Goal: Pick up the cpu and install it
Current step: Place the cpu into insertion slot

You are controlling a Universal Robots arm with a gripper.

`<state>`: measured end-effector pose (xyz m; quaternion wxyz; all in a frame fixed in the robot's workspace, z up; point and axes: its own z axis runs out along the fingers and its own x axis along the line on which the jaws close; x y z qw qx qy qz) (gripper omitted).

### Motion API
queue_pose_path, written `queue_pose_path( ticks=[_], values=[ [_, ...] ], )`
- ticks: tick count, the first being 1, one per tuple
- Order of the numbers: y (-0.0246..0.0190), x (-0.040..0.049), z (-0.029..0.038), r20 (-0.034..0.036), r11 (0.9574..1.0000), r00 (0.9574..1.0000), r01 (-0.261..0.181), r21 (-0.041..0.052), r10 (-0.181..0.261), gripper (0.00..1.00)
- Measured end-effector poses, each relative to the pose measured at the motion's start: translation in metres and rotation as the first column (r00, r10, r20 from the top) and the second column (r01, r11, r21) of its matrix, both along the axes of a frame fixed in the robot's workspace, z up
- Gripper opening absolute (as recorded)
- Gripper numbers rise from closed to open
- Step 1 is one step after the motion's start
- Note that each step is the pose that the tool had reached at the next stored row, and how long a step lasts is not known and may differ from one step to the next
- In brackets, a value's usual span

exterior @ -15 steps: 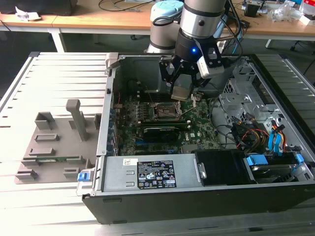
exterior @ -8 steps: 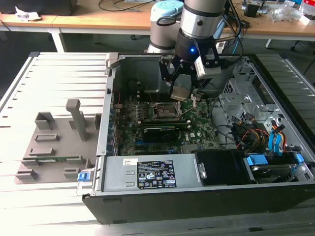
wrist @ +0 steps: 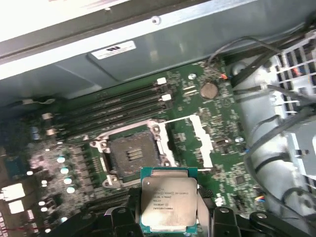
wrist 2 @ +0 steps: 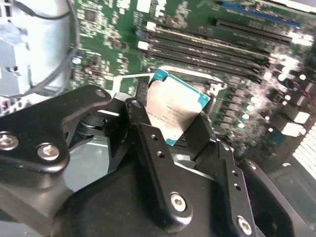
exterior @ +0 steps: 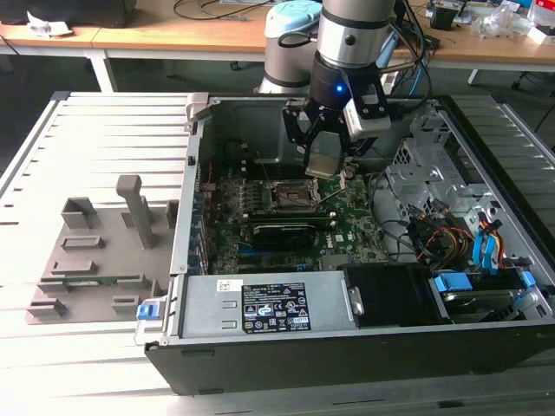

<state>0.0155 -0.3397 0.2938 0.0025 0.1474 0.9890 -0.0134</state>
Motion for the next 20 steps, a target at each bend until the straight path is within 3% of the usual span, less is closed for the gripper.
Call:
queue_pose_path(
  ticks=[5, 6, 7, 11, 16, 20],
  values=[
    [0.0001, 0.0000, -0.0002, 0.0066, 1.0000, 1.0000, 0.000, -0.0052, 0.000, 0.55],
    [0.0000, -0.0001, -0.0001, 0.0065, 0.9998, 0.9999, 0.008, -0.0185, -0.008, 0.55],
    [0.0000, 0.0000, -0.0002, 0.0067, 0.9994, 0.9997, 0.024, -0.0248, -0.024, 0.55],
    [0.0000, 0.0000, -0.0007, 0.0068, 0.9937, 0.9941, 0.109, -0.0260, -0.109, 0.55],
    [0.0000, 0.0000, -0.0008, 0.0070, 0.9887, 0.9891, 0.147, -0.0282, -0.147, 0.55],
    [0.0000, 0.0000, -0.0010, 0.0070, 0.9812, 0.9816, 0.191, -0.0283, -0.191, 0.55]
  ],
)
